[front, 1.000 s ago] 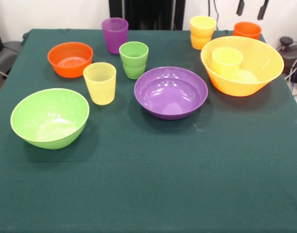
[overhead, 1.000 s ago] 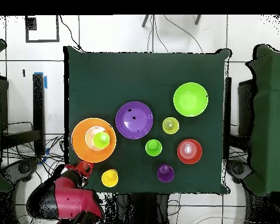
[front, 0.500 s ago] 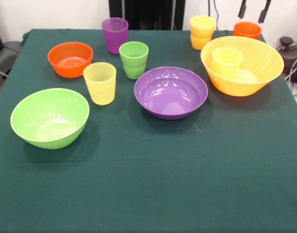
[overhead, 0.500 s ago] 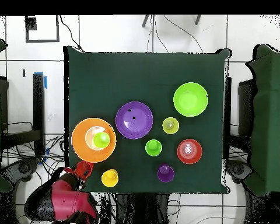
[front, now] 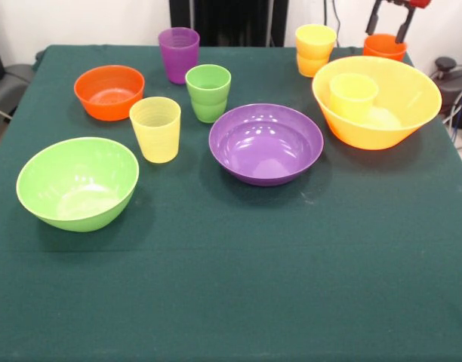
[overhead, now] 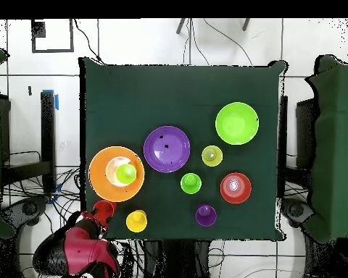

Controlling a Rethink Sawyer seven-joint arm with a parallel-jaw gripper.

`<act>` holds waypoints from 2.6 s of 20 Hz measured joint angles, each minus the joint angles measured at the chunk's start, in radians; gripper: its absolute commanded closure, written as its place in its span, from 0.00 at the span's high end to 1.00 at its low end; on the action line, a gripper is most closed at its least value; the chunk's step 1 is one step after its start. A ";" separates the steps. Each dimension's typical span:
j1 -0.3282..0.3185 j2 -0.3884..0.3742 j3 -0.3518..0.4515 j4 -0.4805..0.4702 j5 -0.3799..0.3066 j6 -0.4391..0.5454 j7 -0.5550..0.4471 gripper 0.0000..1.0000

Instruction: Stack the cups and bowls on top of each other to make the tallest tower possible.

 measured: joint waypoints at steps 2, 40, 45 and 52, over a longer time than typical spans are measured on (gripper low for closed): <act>0.007 0.009 -0.002 0.000 0.002 0.000 0.002 1.00; 0.191 0.071 -0.184 -0.089 0.168 0.161 0.002 1.00; 0.208 0.033 -0.227 -0.127 0.168 0.270 0.002 1.00; 0.227 -0.015 -0.262 -0.164 0.167 0.331 0.002 1.00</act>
